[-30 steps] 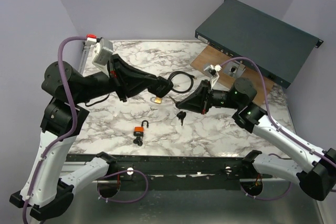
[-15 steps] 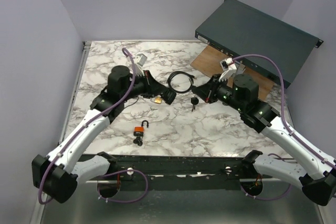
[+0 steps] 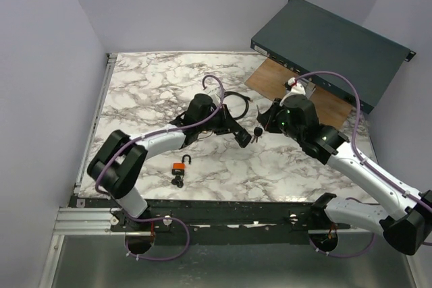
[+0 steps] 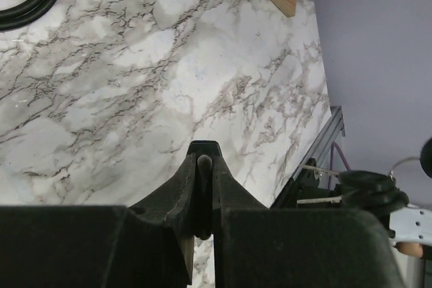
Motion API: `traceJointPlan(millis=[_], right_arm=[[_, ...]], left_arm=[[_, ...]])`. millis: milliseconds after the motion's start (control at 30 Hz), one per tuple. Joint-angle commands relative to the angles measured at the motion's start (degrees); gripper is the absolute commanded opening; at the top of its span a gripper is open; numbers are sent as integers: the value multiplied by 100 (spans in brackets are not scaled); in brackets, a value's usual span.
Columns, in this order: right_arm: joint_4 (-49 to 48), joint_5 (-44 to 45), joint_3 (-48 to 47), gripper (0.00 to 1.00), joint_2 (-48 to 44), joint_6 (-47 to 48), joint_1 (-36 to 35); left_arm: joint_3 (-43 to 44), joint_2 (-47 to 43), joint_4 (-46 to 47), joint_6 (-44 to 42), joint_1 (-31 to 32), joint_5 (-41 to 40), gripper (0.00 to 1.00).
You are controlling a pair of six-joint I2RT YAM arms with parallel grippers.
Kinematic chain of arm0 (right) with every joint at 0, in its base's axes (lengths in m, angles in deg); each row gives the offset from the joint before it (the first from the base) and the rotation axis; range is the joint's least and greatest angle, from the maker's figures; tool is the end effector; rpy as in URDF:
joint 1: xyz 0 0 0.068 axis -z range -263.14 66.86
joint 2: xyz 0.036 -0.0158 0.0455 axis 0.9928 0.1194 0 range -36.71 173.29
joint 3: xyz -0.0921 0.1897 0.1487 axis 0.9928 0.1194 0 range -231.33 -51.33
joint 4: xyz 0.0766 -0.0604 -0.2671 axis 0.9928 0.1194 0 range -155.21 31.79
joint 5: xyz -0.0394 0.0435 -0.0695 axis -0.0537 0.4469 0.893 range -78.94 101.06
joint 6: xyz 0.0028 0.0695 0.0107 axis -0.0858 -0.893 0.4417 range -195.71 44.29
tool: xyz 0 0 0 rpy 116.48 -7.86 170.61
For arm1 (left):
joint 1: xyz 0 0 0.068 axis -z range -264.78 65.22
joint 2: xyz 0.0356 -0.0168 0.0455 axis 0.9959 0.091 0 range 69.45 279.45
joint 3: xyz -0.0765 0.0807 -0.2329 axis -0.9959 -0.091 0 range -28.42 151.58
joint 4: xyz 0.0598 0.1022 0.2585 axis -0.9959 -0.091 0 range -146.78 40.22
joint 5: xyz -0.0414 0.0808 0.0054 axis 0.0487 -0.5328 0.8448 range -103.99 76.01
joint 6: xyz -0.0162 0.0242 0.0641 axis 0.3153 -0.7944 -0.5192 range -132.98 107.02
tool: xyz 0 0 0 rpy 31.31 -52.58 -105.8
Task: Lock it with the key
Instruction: Place the lock at the center of the board.
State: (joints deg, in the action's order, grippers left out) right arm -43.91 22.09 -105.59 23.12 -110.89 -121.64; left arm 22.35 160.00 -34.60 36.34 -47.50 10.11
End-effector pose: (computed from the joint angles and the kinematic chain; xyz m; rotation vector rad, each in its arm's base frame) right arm 0.2302 0.1690 0.3031 0.0632 2.0846 0.6060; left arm 0.2904 -0.2506 0.1834 0.0698 2.2442 -1.3250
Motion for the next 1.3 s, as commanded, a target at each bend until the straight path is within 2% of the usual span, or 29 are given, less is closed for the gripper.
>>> traceJointPlan(millis=[0, 400, 767, 933, 1267], right_arm=[[251, 534, 29, 1, 230, -161, 38], [186, 564, -60, 1, 752, -153, 91], [16, 410, 20, 1, 1184, -190, 98], [-123, 361, 82, 1, 1348, -218, 103], [-352, 162, 22, 1, 1768, -178, 97]], left_arm=[[265, 525, 1392, 478, 102, 272, 0], [490, 1525, 1555, 610, 113, 355, 0], [593, 1888, 1333, 498, -22, 280, 19], [638, 1796, 938, 262, -34, 148, 33], [407, 1333, 220, -65, -35, -428, 38]])
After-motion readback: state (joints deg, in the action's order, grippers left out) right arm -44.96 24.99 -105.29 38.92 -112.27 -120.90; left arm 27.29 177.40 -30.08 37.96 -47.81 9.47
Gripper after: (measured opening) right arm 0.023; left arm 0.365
